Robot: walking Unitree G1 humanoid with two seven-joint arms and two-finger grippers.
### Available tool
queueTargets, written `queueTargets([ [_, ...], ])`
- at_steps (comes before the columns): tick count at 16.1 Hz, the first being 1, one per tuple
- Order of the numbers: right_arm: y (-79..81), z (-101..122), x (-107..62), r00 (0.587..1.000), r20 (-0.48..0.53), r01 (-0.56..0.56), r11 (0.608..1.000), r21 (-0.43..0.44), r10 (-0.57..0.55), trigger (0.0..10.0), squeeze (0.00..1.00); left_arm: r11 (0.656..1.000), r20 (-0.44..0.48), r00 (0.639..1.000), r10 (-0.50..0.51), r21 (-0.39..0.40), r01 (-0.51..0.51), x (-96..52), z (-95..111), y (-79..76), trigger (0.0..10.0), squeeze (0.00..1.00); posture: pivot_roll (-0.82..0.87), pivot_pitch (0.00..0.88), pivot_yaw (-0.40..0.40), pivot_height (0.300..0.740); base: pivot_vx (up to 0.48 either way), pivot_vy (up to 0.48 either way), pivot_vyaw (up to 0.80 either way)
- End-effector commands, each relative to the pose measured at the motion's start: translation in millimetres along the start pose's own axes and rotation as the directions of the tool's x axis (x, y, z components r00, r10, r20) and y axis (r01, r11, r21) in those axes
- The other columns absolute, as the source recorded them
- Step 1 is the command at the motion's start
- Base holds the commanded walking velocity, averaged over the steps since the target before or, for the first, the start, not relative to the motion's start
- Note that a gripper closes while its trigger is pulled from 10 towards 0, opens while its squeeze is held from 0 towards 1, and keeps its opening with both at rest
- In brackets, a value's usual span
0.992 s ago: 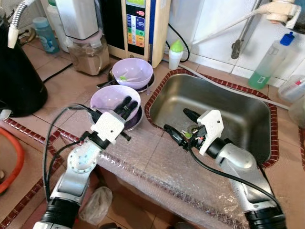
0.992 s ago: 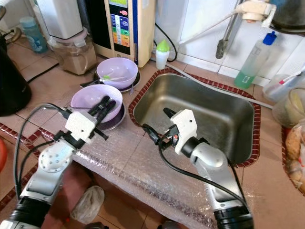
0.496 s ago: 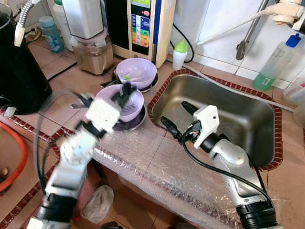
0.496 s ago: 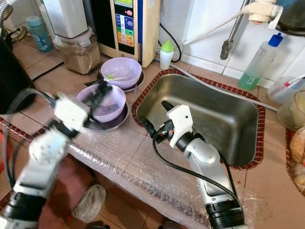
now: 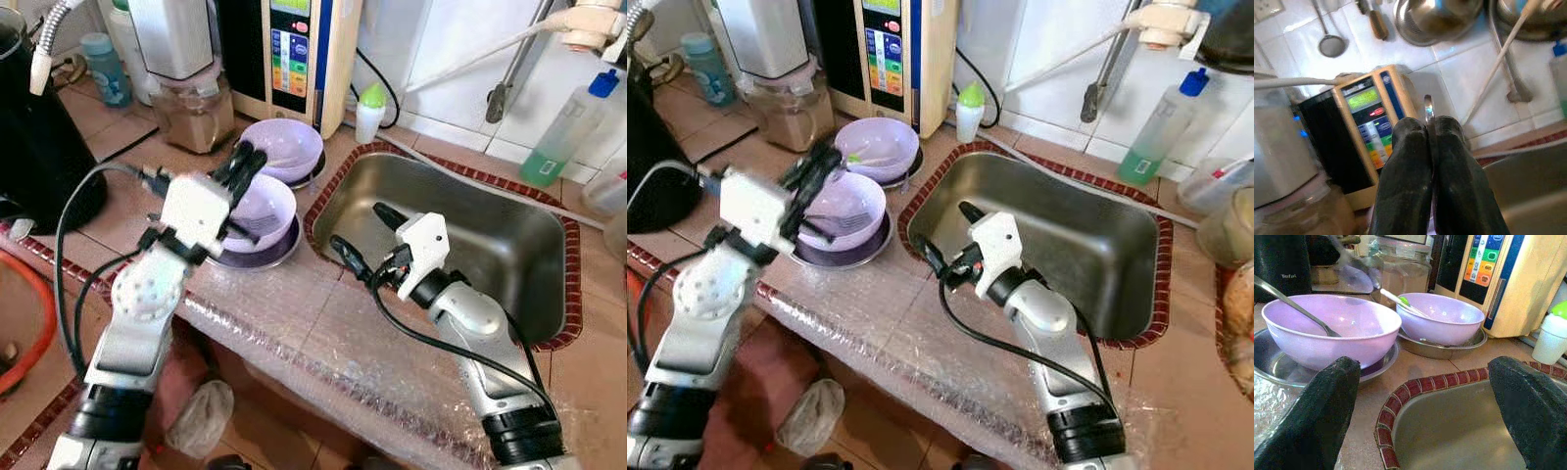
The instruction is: Kitchen organization
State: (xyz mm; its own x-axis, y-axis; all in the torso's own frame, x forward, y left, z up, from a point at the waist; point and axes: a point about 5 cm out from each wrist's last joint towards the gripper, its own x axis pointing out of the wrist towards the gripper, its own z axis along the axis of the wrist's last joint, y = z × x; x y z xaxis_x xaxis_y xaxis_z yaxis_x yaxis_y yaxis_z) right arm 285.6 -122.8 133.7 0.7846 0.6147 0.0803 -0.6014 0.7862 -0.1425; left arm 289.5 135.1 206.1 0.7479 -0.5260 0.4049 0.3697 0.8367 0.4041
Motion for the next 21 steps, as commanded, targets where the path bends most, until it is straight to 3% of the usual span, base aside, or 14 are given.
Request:
queueTargets([
  [1, -5.1, 5, 1.1, 1.0, 0.016, 0.015, 1.0, -0.02, -0.015, 10.0, 0.0, 0.999, 0.065, 0.997, -0.032, -0.042, 0.035, 12.6, 17, -1.7, 0.0, 0.0, -0.01, 0.0, -0.021, 0.74, 0.0, 0.0, 0.0],
  [2, -5.3, 6, 1.6, 1.0, 0.022, 0.014, 1.0, -0.026, -0.013, 10.0, 0.0, 0.995, 0.076, 0.996, -0.039, -0.086, 0.046, 17.1, 22, -3.0, 0.0, 0.0, -0.01, 0.0, -0.021, 0.74, 0.0, 0.0, 0.0],
  [4, -7.7, 13, 6.2, 0.999, 0.046, 0.014, 0.999, -0.052, -0.012, 10.0, 0.0, 0.942, 0.106, 0.982, -0.159, -0.282, 0.183, 37.8, 31, -17.6, 0.0, 0.0, -0.01, 0.0, -0.019, 0.74, 0.0, 0.0, 0.0],
  [10, -19.7, 29, 9.1, 0.991, 0.111, 0.096, 0.986, -0.136, -0.081, 10.0, 0.0, 0.828, 0.083, 0.947, -0.309, -0.467, 0.311, 49.6, 25, -46.0, 0.0, 0.0, -0.02, 0.0, -0.003, 0.74, 0.0, 0.0, 0.0],
  [11, -21.8, 28, 8.5, 0.99, 0.106, 0.105, 0.986, -0.131, -0.091, 1.5, 0.0, 0.803, 0.081, 0.944, -0.32, -0.505, 0.316, 49.4, 23, -53.0, 0.0, 0.0, -0.03, 0.0, 0.005, 0.74, 0.0, 0.0, 0.0],
  [12, -23.9, 27, 8.4, 0.99, 0.101, 0.114, 0.984, -0.135, -0.101, 1.0, 0.0, 0.784, 0.074, 0.935, -0.346, -0.525, 0.332, 48.8, 20, -59.7, 0.0, 0.0, -0.03, 0.0, 0.005, 0.74, 0.0, 0.0, 0.0],
  [13, -25.5, 29, 9.5, 0.989, 0.105, 0.117, 0.984, -0.137, -0.103, 2.9, 0.0, 0.777, 0.061, 0.927, -0.37, -0.527, 0.344, 47.6, 16, -64.2, 0.0, 0.0, -0.03, 0.0, 0.006, 0.74, 0.0, 0.0, 0.0],
  [14, -25.9, 30, 10.0, 0.989, 0.108, 0.112, 0.984, -0.138, -0.098, 0.5, 0.0, 0.777, 0.053, 0.925, -0.375, -0.526, 0.346, 46.8, 14, -66.2, 0.0, 0.0, -0.04, 0.0, 0.006, 0.74, 0.0, 0.0, 0.0],
  [17, -25.6, 31, 11.8, 0.991, 0.107, 0.089, 0.988, -0.128, -0.075, 0.0, 0.0, 0.775, 0.046, 0.926, -0.374, -0.533, 0.339, 46.0, 11, -68.5, 0.0, 0.0, -0.04, 0.0, 0.002, 0.74, 0.0, 0.0, 0.0],
  [21, -23.0, 26, 13.3, 0.996, 0.045, -0.068, 0.991, -0.115, 0.074, 0.0, 0.0, 0.769, 0.025, 0.926, -0.376, -0.549, 0.327, 44.1, 6, -72.5, 0.0, 0.0, -0.04, 0.0, -0.006, 0.74, 0.0, 0.0, 0.0],
])
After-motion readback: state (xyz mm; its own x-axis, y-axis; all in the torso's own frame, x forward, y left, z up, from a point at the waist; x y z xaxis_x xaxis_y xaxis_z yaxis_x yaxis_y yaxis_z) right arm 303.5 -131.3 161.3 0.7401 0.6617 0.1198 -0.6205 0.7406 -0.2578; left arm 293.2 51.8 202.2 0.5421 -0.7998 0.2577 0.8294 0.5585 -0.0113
